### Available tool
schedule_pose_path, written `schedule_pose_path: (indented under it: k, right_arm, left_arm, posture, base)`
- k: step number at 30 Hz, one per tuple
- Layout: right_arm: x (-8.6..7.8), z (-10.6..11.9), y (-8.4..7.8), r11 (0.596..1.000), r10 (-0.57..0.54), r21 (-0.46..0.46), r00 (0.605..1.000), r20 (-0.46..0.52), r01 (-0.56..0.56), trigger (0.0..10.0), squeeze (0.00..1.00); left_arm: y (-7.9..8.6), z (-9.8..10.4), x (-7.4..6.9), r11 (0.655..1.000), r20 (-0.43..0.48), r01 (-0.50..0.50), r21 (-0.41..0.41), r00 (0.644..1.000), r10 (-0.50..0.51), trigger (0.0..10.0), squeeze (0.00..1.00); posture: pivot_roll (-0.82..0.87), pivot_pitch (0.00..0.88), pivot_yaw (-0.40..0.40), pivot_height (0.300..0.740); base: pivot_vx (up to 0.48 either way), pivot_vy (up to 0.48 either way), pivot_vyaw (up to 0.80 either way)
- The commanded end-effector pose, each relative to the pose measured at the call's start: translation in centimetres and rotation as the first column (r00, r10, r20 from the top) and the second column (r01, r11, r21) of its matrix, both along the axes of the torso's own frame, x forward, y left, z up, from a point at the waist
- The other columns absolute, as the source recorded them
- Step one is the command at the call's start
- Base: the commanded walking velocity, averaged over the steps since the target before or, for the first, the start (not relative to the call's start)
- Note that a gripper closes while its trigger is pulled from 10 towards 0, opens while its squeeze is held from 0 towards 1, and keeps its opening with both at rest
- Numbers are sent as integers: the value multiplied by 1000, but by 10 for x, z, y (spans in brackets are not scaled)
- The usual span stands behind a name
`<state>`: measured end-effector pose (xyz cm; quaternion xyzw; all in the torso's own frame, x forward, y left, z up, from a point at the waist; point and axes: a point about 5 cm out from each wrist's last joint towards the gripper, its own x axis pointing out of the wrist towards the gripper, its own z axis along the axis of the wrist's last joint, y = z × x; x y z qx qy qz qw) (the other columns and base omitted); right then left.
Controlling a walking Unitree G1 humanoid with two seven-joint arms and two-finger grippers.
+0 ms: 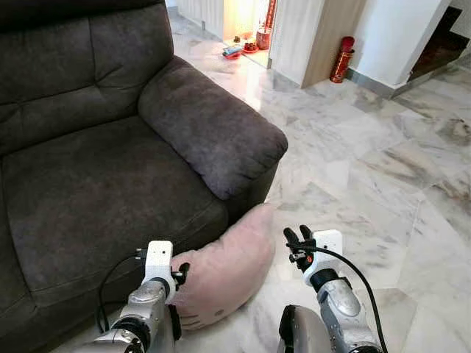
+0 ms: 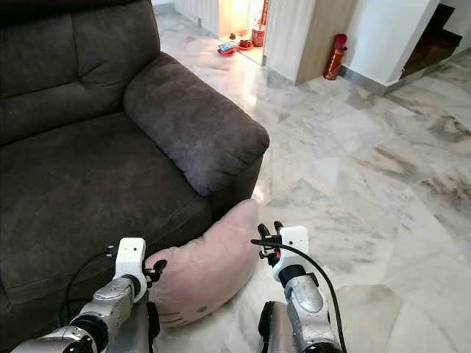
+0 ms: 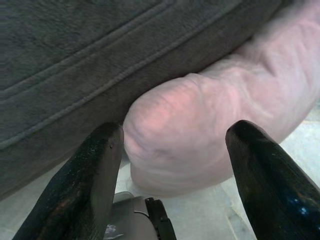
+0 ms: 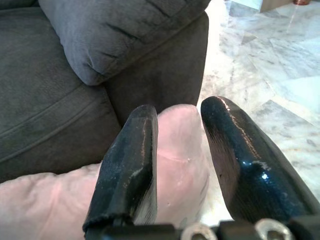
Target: Move the pillow to the sofa from floor
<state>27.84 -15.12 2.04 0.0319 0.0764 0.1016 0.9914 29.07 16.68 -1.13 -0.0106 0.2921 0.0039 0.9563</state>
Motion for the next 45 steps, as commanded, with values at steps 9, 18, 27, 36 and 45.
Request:
schedule_pose_path:
  k: [9, 18, 27, 36, 45]
  right_arm:
    - [-1, 4, -1, 1000, 7, 13, 1000, 15, -7, 10000, 0]
    - [0, 4, 2, 999, 4, 32, 1000, 6, -5, 10000, 0]
    - [1, 5, 5, 999, 26, 38, 1000, 8, -26, 10000, 0]
    - [-1, 3, 6, 999, 36, 29, 999, -2, -36, 10000, 0]
    - [-6, 7, 10, 992, 109, 59, 994, 13, -110, 10000, 0]
  left_arm:
    - [-1, 3, 2, 999, 47, -40, -32, 998, 42, 10000, 0]
    - [6, 5, 3, 998, 58, -67, 1, 996, 67, 10000, 0]
    - [8, 6, 4, 998, 64, -68, 1, 996, 68, 10000, 0]
    - [7, 8, 6, 998, 71, -60, -4, 996, 60, 10000, 0]
    - [9, 14, 13, 998, 66, -64, -8, 996, 65, 10000, 0]
  posture:
    - [-14, 71, -94, 563]
    - [-7, 78, -93, 563]
    - [-2, 78, -89, 528]
    - [-3, 82, -87, 528]
    - [-27, 108, -89, 528]
  base:
    - [0, 0, 0]
    - [0, 0, 0]
    - [0, 0, 0]
    - [0, 0, 0]
    - [0, 0, 0]
